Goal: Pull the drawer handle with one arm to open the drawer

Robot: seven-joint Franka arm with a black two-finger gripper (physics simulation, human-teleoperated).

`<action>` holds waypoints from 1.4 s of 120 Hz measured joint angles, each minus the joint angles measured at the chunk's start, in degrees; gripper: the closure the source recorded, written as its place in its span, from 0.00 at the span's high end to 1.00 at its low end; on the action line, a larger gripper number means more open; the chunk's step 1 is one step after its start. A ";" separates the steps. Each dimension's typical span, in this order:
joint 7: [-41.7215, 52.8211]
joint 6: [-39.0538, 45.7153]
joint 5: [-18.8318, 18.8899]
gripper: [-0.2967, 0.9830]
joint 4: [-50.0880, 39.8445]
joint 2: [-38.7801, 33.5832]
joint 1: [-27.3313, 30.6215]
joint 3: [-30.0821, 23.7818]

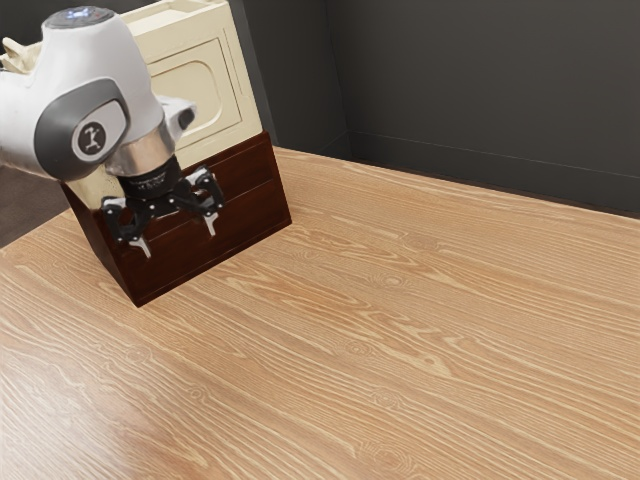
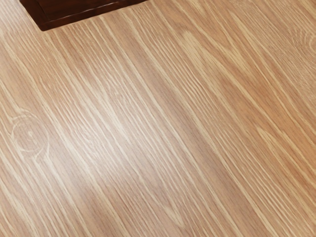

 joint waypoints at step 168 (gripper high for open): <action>52.30 7.81 1.48 0.77 18.01 19.20 14.60 -10.50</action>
